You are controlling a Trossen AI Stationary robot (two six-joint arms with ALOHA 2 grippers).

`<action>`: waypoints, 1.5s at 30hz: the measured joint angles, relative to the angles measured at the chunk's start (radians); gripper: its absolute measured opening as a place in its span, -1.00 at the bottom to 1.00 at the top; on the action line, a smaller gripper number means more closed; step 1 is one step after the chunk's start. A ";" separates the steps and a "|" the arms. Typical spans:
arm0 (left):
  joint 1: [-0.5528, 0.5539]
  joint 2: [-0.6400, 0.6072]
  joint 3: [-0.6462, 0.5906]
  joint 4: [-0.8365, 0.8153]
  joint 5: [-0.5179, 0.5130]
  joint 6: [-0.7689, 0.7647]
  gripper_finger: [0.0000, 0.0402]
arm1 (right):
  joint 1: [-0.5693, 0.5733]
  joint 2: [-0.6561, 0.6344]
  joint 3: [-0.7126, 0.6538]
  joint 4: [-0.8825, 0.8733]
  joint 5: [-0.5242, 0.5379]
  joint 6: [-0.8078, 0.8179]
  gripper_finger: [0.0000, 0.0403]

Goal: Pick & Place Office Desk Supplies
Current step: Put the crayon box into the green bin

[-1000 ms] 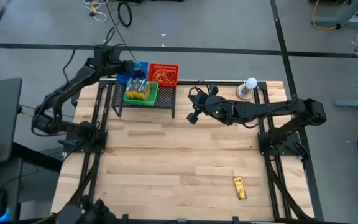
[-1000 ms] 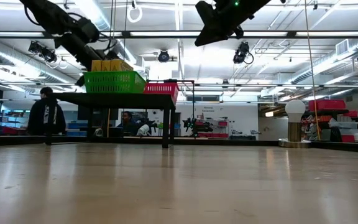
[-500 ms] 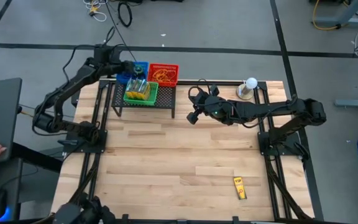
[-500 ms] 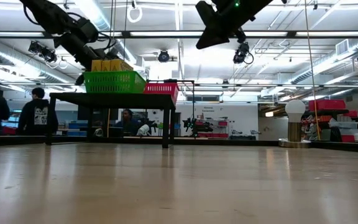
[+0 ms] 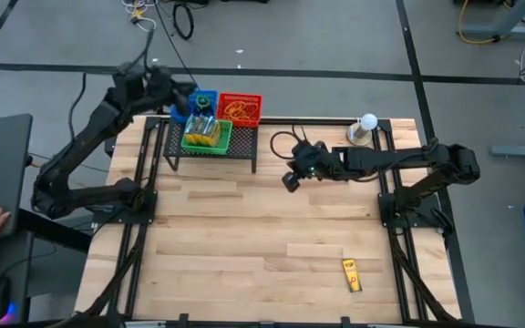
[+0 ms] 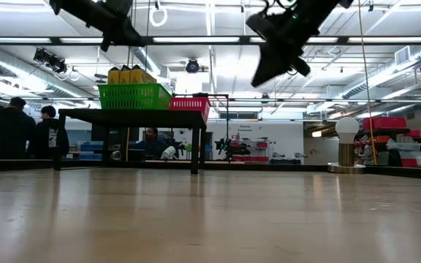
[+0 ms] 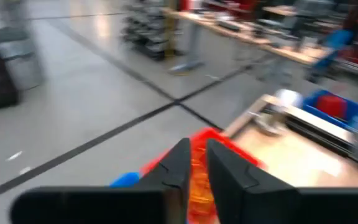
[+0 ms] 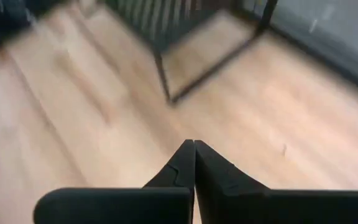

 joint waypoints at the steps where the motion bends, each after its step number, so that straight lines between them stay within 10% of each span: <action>1: -0.035 -0.018 -0.011 0.001 0.005 0.008 -0.76 | -0.004 0.000 0.000 -0.039 -0.042 0.025 -0.98; 13: -0.467 -0.145 -0.258 0.250 0.061 -0.051 -0.96 | 0.107 0.003 -0.120 -0.301 -0.170 0.372 -0.97; 23: -0.678 -0.150 -0.419 0.499 -0.092 -0.160 -0.96 | 0.463 -0.025 -0.175 -0.264 -0.369 0.887 -0.91; 34: -0.709 -0.145 -0.419 0.493 -0.112 -0.160 -0.96 | 0.842 0.049 -0.175 -0.309 -0.452 1.540 -0.13; 45: -0.710 -0.144 -0.419 0.490 -0.111 -0.181 -0.96 | 0.857 0.204 -0.174 -0.344 -0.474 1.611 0.37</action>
